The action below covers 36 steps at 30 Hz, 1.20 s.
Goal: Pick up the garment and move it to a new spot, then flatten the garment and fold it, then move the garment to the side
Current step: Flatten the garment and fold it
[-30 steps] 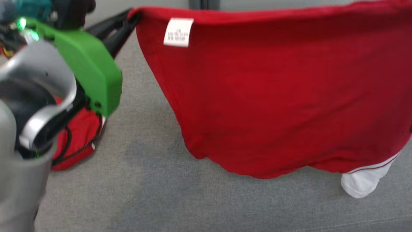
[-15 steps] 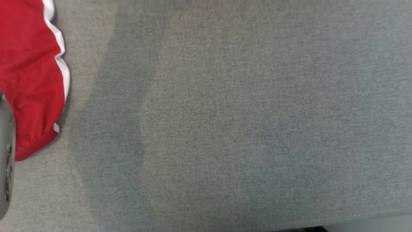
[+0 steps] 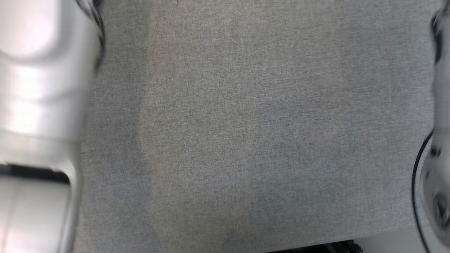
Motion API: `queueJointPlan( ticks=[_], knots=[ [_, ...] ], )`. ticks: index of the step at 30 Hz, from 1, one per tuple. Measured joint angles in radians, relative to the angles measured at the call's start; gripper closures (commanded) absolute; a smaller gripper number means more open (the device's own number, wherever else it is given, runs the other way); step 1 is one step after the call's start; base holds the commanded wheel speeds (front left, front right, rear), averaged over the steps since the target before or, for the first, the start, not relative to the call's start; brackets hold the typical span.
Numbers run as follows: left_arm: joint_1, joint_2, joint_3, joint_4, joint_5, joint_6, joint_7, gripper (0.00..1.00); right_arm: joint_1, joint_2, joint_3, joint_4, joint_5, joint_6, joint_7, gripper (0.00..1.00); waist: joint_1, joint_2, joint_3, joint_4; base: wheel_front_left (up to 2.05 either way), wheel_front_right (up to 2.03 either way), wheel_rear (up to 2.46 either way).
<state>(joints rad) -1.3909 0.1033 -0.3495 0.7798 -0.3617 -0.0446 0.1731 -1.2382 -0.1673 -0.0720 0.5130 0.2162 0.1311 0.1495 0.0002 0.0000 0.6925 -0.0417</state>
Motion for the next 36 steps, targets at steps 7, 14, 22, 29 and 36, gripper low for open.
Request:
queueJointPlan(
  ticks=[7,14,22,29,36],
  knots=[
    [0.384,-0.007,-0.044,-0.042,-0.012,-0.013,-0.13,1.0,0.5,-0.063,0.044,-0.16,0.125,0.0,-0.054,1.0,-0.0002,0.0,-0.096,-0.001,0.0,0.0,0.0],
    [0.757,0.007,-0.069,-0.262,-0.036,0.034,-0.168,1.0,0.885,-0.081,-0.016,-0.386,0.156,0.0,-0.022,1.0,-0.0003,0.0,-0.227,0.027,0.0,0.0,0.0],
    [1.214,0.071,-0.09,-0.647,-0.079,0.134,-0.073,1.0,1.313,0.0,-0.119,-0.643,0.172,0.0,0.053,1.0,-0.0003,0.0,-0.37,0.051,0.0,0.0,0.0],
    [1.477,0.152,-0.087,-0.946,-0.097,0.225,0.042,1.0,1.636,0.07,-0.176,-0.817,0.218,0.0,0.126,1.0,-0.0004,0.0,-0.462,0.074,0.0,0.0,0.0],
    [1.563,0.183,-0.095,-1.044,-0.124,0.258,0.122,1.0,1.676,0.074,-0.201,-0.848,0.23,0.0,0.189,1.0,-0.0003,0.0,-0.485,0.07,0.0,0.0,0.0]
  ],
)
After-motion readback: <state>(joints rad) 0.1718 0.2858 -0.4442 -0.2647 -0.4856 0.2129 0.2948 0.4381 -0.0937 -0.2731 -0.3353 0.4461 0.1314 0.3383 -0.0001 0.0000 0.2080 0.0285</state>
